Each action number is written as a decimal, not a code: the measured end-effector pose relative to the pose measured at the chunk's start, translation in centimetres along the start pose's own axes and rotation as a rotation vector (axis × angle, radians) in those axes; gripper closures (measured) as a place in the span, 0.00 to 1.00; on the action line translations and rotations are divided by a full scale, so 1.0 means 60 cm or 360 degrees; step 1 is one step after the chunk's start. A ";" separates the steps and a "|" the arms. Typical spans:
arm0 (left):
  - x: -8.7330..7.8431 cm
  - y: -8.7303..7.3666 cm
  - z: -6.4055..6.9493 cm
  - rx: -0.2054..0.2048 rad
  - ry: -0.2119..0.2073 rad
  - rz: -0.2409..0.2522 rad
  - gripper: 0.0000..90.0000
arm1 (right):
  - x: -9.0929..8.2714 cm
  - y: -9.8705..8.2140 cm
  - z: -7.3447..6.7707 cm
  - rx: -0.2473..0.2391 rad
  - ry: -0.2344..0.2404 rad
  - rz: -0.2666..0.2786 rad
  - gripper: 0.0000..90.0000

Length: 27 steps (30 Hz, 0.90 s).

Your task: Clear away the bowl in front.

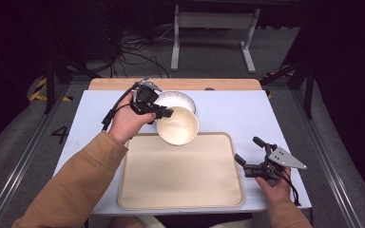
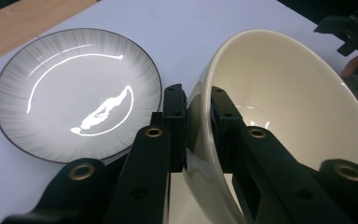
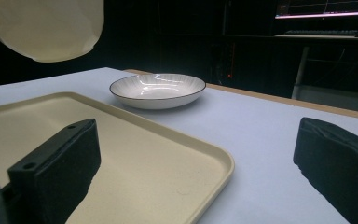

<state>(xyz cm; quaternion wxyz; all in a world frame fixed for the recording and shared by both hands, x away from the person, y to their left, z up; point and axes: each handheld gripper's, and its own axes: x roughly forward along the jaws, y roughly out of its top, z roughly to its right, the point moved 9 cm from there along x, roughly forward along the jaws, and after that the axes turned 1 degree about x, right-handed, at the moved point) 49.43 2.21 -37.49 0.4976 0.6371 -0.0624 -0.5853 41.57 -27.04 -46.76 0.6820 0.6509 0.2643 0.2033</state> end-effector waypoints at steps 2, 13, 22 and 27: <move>0.001 -0.003 0.005 0.0014 -0.0015 -0.0014 0.89 | 0.000 0.000 0.000 0.0001 0.0000 0.0000 0.01; 0.017 -0.018 0.021 0.0062 -0.0068 -0.0106 0.89 | 0.000 0.000 0.000 -0.0001 -0.0002 0.0001 0.01; 0.040 -0.035 0.032 0.0082 -0.0103 -0.0159 0.89 | 0.000 0.000 0.000 -0.0001 -0.0003 0.0001 0.01; 0.055 -0.046 0.041 0.0092 -0.0125 -0.0189 0.89 | 0.000 0.000 0.000 -0.0001 -0.0002 0.0001 0.01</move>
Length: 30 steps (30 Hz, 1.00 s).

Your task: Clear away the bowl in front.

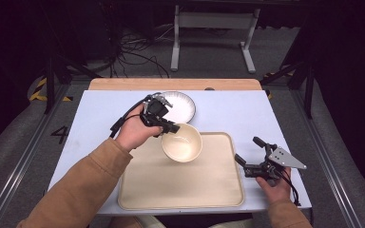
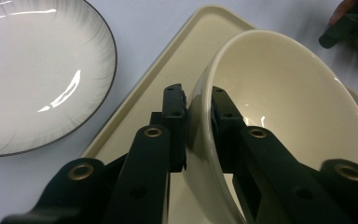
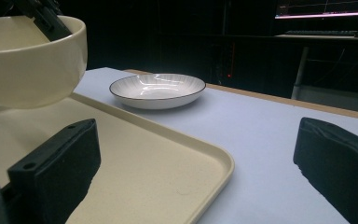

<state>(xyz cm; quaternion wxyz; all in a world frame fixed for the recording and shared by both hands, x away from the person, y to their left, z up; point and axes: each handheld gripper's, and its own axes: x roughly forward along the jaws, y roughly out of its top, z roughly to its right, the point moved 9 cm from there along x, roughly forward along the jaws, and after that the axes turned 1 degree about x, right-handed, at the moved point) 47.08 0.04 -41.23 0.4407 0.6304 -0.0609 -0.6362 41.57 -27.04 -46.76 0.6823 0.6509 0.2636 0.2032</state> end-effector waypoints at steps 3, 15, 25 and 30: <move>0.011 -0.006 0.005 -0.0003 -0.0026 -0.0020 0.89 | 0.000 0.000 0.000 -0.0001 0.0000 0.0000 0.01; 0.037 -0.022 0.015 0.0021 -0.0038 -0.0094 0.89 | 0.000 0.000 0.000 -0.0002 0.0000 0.0001 0.01; 0.057 -0.038 0.017 0.0055 -0.0040 -0.0168 0.89 | 0.000 0.000 0.000 -0.0004 0.0000 0.0001 0.01; 0.063 -0.045 0.018 0.0053 -0.0044 -0.0204 0.89 | 0.000 0.000 0.000 -0.0003 -0.0001 0.0001 0.01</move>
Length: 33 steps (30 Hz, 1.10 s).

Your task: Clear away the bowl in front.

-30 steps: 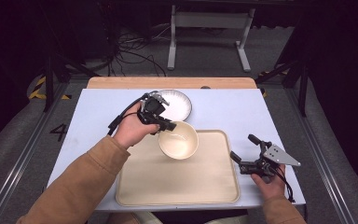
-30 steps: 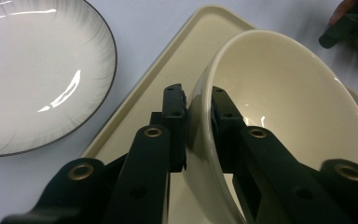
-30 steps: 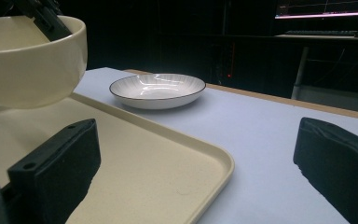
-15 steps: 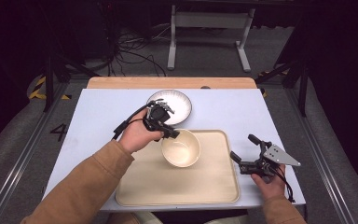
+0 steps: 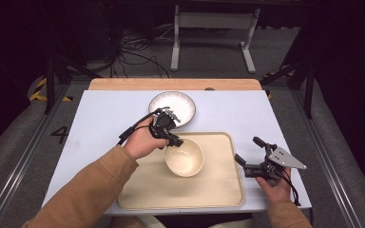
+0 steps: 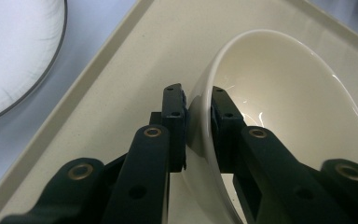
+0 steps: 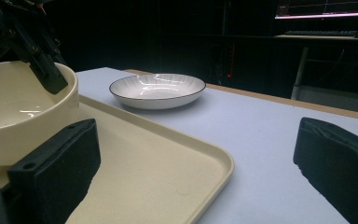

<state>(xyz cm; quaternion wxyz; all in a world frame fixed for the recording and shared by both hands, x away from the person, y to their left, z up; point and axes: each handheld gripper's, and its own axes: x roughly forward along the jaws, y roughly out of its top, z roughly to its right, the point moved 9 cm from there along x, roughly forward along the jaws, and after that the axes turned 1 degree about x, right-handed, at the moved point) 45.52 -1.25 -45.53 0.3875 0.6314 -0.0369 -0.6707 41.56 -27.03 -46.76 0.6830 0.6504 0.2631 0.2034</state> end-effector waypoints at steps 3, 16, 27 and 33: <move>0.003 -0.002 0.001 0.0012 -0.0004 -0.0012 0.89 | 0.000 0.000 0.000 -0.0001 0.0000 0.0000 0.01; 0.009 -0.008 0.002 0.0004 -0.0023 -0.0055 0.88 | 0.000 0.000 0.000 -0.0002 0.0000 0.0000 0.01; 0.008 -0.023 -0.009 -0.0023 0.0004 -0.0105 0.90 | 0.000 0.000 0.000 0.0003 -0.0001 -0.0002 0.01; 0.011 -0.026 -0.015 -0.0041 0.0028 -0.0109 0.87 | 0.000 0.000 0.001 0.0003 -0.0001 -0.0002 0.01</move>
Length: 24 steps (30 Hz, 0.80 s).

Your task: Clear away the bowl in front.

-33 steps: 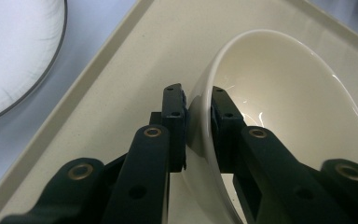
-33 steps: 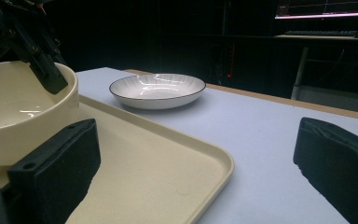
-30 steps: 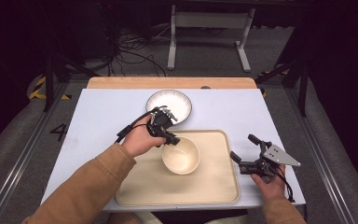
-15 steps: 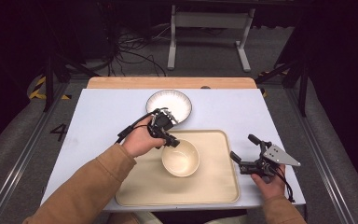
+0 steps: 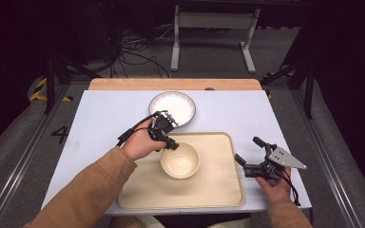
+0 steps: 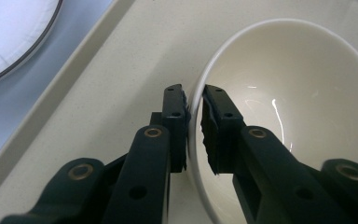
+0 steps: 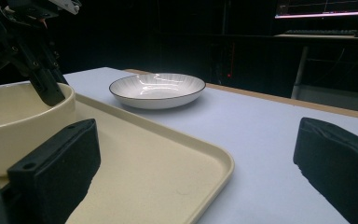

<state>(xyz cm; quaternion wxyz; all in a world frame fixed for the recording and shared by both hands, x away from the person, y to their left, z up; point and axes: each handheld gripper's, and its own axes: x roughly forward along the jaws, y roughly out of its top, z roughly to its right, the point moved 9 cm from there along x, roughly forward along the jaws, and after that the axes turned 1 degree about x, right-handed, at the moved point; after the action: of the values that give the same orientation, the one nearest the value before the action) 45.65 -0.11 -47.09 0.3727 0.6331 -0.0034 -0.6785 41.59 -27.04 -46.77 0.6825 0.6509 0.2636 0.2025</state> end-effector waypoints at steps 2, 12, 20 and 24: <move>0.000 0.001 0.000 -0.0019 -0.0009 0.0015 0.85 | 0.000 0.000 0.000 0.0002 0.0001 0.0000 0.01; -0.014 0.005 0.002 0.0018 0.0033 0.0146 0.56 | 0.000 0.000 0.001 0.0009 -0.0006 0.0002 0.01; -0.040 0.001 0.015 0.0049 0.0063 0.0268 0.41 | -0.001 0.001 0.003 0.0019 -0.0014 0.0010 0.01; -0.056 -0.006 0.018 0.0073 0.0108 0.0339 0.33 | -0.001 0.001 0.003 0.0017 -0.0014 0.0010 0.01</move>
<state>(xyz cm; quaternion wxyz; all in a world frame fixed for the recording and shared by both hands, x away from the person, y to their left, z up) 44.30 1.37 -44.15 0.4279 0.6601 -0.0736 -0.6130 41.65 -27.22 -46.72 0.6796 0.6562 0.2596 0.2004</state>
